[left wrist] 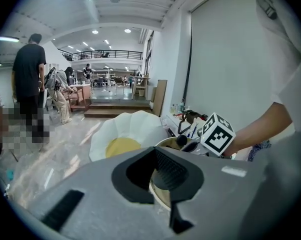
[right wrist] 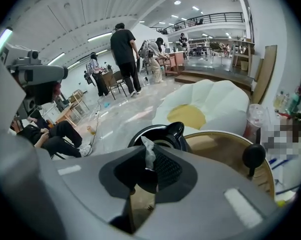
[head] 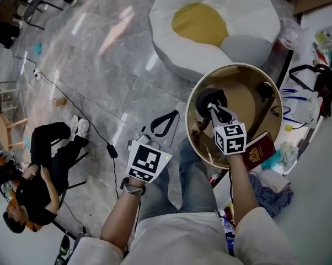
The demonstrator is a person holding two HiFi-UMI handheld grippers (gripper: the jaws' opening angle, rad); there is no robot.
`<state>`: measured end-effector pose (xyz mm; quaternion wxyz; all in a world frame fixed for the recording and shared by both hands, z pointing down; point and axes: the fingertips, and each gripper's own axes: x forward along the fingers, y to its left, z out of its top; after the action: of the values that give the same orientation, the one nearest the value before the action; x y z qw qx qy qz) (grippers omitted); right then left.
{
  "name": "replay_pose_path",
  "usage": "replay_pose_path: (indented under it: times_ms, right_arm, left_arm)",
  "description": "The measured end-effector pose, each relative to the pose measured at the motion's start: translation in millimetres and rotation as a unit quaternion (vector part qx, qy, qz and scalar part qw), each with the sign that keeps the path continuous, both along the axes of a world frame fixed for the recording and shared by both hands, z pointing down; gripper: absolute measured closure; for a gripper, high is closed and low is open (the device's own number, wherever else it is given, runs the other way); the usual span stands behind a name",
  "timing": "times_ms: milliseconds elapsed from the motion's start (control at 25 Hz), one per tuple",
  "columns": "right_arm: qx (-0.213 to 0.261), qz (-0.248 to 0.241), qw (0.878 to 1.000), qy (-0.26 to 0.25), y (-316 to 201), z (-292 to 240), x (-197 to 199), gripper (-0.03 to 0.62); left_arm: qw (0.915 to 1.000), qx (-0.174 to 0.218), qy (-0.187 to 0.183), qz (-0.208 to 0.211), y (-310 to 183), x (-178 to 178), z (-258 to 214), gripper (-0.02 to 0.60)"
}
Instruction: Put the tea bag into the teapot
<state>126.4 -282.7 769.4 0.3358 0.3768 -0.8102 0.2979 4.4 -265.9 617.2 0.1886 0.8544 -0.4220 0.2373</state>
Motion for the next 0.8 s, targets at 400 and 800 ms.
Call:
replay_pose_path:
  times_ms: [400, 800]
  right_arm:
    - [-0.006, 0.009, 1.000, 0.008, 0.6, 7.7, 3.5, 0.543]
    - [-0.012, 0.028, 1.000, 0.000, -1.2, 6.6, 3.8, 0.533]
  left_arm:
    - [0.9999, -0.007, 0.006, 0.011, 5.7, 8.1, 1.6, 0.583]
    - [0.9998, -0.012, 0.008, 0.017, 8.4, 7.9, 1.4, 0.583]
